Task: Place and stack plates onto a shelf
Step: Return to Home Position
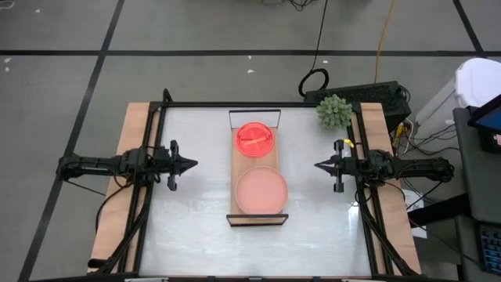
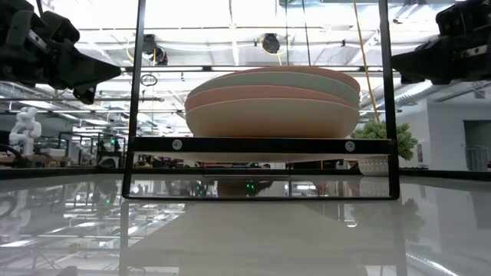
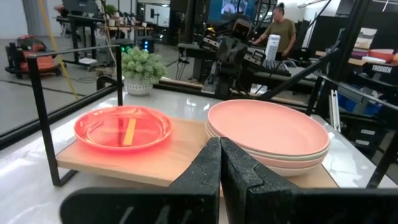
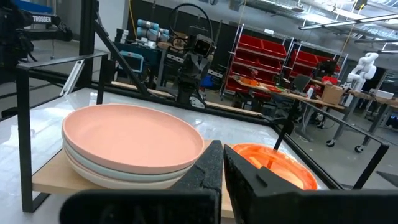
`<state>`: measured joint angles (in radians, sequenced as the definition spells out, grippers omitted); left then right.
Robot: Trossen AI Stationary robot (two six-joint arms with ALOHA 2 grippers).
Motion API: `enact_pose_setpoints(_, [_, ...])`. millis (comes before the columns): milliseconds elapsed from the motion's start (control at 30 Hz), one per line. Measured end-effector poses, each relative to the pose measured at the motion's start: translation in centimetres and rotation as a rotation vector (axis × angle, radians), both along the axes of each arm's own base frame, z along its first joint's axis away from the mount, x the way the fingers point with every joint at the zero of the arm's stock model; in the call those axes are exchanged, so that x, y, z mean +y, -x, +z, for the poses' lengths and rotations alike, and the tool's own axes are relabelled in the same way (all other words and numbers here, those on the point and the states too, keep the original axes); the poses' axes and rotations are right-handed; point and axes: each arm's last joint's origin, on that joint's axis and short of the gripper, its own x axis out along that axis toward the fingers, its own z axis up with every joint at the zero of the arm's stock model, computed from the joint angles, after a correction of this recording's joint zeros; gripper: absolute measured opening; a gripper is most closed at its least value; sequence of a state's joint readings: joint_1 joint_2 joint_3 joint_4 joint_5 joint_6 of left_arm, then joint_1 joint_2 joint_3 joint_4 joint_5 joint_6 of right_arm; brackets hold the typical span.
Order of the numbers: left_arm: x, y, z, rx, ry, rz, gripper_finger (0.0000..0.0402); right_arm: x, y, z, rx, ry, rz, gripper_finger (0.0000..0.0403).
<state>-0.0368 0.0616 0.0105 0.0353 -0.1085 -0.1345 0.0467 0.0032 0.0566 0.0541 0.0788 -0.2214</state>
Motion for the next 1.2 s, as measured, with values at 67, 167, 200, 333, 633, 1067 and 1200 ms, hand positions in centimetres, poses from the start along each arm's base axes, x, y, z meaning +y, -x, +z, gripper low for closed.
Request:
enact_pose_setpoints(67, [0.0,0.0,0.02,-0.002,0.0,0.0,0.0001,0.0,0.0,0.01,-0.001,0.0,0.0,0.0])
enact_pose_setpoints(167, [0.01,0.0,0.09,-0.01,0.001,0.002,0.0001,0.0,0.0,0.02,-0.002,0.0,0.0,0.0])
enact_pose_setpoints(200, [0.01,0.0,0.13,-0.014,0.001,0.002,0.0001,0.0,0.0,0.02,-0.002,0.0,0.0,0.0])
enact_pose_setpoints(333, [0.01,0.0,0.15,-0.017,0.002,0.002,0.0001,0.0,0.0,0.02,-0.003,0.0,0.0,0.0])
enact_pose_setpoints(633, [0.01,0.0,0.17,-0.019,0.003,0.002,0.0001,0.0,0.0,0.06,-0.006,0.0,0.001,0.0])
enact_pose_setpoints(1067, [0.02,0.0,0.18,-0.02,0.002,0.005,0.0001,0.0,0.0,0.06,-0.005,0.0,0.001,0.0])
enact_pose_setpoints(1200, [0.02,0.0,0.18,-0.02,0.002,0.005,0.0001,0.0,0.0,0.06,-0.005,0.0,0.001,0.0])
